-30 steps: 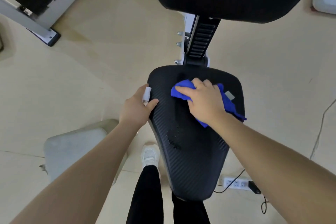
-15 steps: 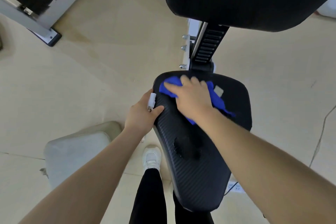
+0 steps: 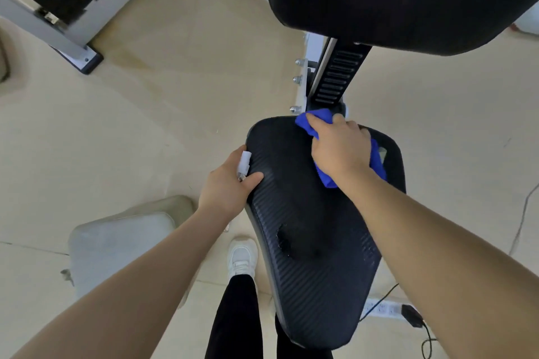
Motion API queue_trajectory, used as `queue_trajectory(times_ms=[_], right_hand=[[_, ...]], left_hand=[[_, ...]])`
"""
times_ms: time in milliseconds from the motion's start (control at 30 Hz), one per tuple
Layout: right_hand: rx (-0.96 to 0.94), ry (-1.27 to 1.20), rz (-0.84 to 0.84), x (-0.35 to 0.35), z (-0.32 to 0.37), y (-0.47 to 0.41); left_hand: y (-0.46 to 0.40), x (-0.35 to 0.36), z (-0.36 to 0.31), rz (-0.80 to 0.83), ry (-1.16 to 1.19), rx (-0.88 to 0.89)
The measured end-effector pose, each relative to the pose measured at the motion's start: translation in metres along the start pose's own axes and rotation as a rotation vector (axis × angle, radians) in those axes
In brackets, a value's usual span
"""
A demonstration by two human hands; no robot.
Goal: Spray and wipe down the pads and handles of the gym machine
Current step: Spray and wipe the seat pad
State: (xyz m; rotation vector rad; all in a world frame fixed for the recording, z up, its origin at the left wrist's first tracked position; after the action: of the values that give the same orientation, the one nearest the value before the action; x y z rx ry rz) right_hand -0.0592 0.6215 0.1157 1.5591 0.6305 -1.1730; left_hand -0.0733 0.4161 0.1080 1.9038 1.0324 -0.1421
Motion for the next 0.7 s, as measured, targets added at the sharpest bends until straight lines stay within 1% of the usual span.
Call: queue_trajectory(times_ms=[67, 100, 133, 167, 300, 367, 433, 500, 600, 633, 700], right_hand=[[0.149, 0.041, 0.032, -0.002, -0.035, 0.009], [0.204, 0.032, 0.039, -0.002, -0.04, 0.01], [0.235, -0.002, 0.037, -0.001, -0.033, 0.009], [0.227, -0.044, 0.032, -0.001, -0.018, 0.005], [-0.036, -0.112, -0.001, 0.001, 0.069, -0.003], [-0.117, -0.107, 0.0, 0.001, 0.073, -0.003], [-0.118, -0.088, -0.009, 0.0, 0.043, 0.0], [0.029, -0.053, -0.031, 0.0, -0.01, 0.006], [0.348, -0.035, 0.003, 0.004, -0.081, 0.023], [0.422, -0.05, 0.014, 0.005, -0.091, 0.027], [0.49, -0.109, -0.002, 0.008, -0.086, 0.025]], left_hand=[[0.001, 0.0, 0.0, -0.005, -0.003, 0.0], [0.001, 0.0, -0.001, -0.009, -0.007, 0.004], [0.001, 0.0, -0.001, -0.012, -0.01, 0.007], [0.0, 0.0, -0.001, -0.018, -0.006, 0.01], [-0.001, -0.001, 0.003, -0.025, -0.014, 0.011], [-0.001, -0.001, 0.002, -0.03, -0.025, 0.017], [0.0, -0.001, 0.0, -0.032, -0.05, 0.02], [0.002, -0.001, -0.002, -0.032, -0.1, 0.027], [0.005, -0.002, -0.007, -0.041, -0.141, 0.036], [0.006, -0.002, -0.008, -0.05, -0.143, 0.035], [0.007, -0.001, -0.008, -0.067, -0.154, 0.029]])
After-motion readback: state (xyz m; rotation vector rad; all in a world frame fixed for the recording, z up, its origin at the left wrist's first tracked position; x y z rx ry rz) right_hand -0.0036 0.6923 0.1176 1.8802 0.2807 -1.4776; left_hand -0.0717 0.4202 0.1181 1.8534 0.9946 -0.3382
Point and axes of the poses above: each hand's wrist, its own y-axis away from the middle knuckle, its own x-axis out of the palm, z = x × y, the point moved 6 cm from there along -y, towards the middle knuckle, and after that the axes turned 1 degree about -x, right-handed, at the moved point
